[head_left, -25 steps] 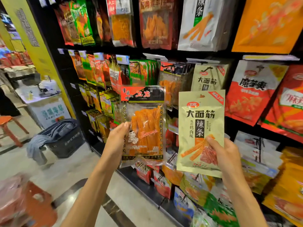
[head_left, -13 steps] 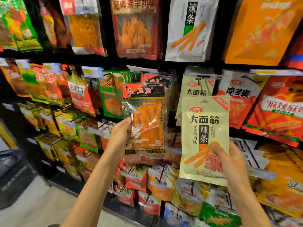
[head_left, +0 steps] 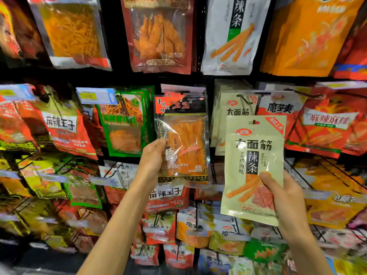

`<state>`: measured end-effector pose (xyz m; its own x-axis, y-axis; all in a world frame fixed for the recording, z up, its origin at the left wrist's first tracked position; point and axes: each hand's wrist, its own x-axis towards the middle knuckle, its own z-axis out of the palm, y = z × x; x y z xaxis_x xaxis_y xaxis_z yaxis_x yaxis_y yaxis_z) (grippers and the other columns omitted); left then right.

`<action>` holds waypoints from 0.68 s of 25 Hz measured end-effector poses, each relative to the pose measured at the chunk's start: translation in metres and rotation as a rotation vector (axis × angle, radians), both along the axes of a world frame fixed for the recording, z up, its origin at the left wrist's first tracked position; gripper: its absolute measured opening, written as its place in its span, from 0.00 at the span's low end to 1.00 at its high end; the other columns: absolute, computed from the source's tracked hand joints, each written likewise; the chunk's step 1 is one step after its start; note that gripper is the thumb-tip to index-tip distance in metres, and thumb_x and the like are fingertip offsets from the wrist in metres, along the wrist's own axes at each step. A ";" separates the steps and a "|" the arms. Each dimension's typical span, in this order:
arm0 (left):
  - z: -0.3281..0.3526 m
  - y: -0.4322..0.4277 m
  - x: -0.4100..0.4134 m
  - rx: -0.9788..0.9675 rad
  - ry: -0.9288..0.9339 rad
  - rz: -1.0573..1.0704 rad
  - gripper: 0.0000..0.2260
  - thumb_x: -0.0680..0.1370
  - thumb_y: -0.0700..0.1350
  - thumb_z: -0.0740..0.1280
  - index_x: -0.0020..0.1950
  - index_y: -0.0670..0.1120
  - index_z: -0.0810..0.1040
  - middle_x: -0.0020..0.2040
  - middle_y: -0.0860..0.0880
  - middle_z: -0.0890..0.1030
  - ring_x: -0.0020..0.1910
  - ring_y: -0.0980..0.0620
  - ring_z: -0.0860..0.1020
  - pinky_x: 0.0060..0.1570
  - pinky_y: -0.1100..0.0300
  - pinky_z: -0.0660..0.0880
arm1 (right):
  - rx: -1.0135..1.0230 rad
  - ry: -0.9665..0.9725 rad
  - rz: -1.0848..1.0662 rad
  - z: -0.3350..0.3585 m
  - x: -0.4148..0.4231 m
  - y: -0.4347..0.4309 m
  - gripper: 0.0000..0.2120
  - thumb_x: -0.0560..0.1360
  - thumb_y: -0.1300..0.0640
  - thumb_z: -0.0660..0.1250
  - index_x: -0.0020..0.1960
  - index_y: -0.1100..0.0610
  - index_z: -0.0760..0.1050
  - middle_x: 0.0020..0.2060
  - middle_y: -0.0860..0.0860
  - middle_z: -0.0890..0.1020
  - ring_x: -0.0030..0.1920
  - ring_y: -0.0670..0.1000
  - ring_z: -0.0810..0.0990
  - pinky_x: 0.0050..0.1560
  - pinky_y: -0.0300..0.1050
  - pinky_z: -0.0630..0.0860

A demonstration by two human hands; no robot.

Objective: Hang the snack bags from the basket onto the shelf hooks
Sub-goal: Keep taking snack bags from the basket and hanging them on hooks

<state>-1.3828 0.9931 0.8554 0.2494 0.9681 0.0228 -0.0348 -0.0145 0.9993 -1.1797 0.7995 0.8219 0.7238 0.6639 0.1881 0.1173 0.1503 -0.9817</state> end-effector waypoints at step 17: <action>-0.013 0.029 0.003 -0.027 -0.022 -0.093 0.13 0.82 0.54 0.60 0.50 0.51 0.82 0.57 0.53 0.81 0.61 0.50 0.75 0.69 0.44 0.65 | 0.018 -0.020 -0.056 0.001 0.011 0.020 0.13 0.78 0.50 0.68 0.62 0.46 0.78 0.53 0.49 0.85 0.55 0.54 0.83 0.61 0.61 0.76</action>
